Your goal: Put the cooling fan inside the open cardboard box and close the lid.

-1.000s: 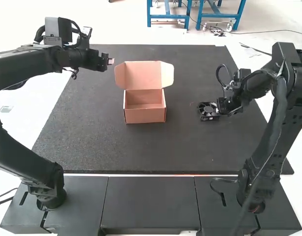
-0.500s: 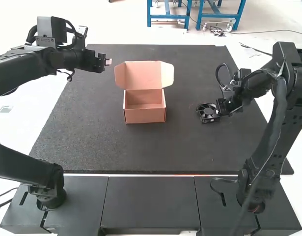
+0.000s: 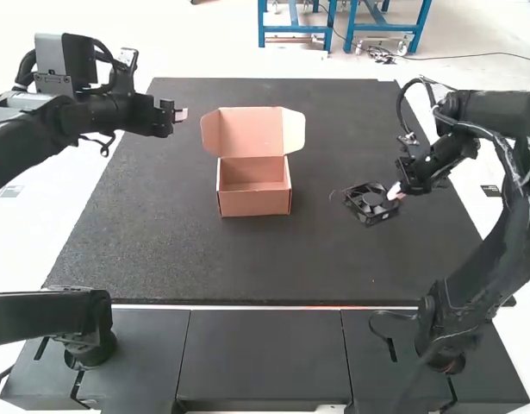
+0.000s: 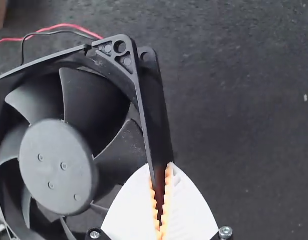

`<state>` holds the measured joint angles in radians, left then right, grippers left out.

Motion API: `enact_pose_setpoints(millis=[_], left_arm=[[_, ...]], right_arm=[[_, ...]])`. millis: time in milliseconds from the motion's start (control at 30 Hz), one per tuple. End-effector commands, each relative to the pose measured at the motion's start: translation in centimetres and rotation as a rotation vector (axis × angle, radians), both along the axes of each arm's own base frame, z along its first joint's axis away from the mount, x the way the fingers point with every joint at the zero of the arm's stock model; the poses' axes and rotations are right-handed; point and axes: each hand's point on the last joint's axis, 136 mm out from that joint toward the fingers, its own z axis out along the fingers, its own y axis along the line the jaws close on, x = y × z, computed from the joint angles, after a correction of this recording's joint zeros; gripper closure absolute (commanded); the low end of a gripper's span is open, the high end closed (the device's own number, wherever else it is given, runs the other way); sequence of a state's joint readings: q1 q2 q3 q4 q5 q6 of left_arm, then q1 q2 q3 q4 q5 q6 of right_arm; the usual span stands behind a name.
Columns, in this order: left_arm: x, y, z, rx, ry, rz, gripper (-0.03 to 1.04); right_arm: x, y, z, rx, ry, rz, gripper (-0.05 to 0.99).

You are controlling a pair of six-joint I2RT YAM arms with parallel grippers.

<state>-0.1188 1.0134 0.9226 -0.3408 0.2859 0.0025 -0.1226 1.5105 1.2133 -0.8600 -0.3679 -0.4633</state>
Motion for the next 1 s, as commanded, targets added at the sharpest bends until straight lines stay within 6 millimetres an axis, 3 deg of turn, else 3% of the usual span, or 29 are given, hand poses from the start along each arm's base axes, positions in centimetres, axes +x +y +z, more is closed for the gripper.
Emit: enact_pose_setpoints(millis=[0,200,300,433,733,967], left_arm=[[-0.6,-0.5,1.2,-0.017,-0.03,-0.022,0.05],[-0.6,-0.6,1.8,-0.047,-0.033,-0.014,0.05],[-0.7,-0.9,2.1,-0.06,-0.034,-0.017,0.05],[-0.6,-0.9,2.4,-0.071,-0.043,-0.008,0.05],[-0.2,0.0,2.2,-0.059,-0.049,0.041,0.05],[0.1,0.5,2.3,-0.051,-0.061,0.074,0.05]], right_arm=[[-0.9,5.0,4.1,0.131,-0.071,0.103,0.95],[-4.2,15.0,7.0,0.233,-0.041,0.203,0.95],[-4.9,20.4,8.3,0.31,-0.053,0.209,0.95],[-4.7,24.9,7.5,0.314,-0.066,0.244,0.95],[3.6,27.8,7.7,0.32,-0.165,0.108,0.95],[9.1,27.0,7.1,0.261,-0.239,0.05,0.95]])
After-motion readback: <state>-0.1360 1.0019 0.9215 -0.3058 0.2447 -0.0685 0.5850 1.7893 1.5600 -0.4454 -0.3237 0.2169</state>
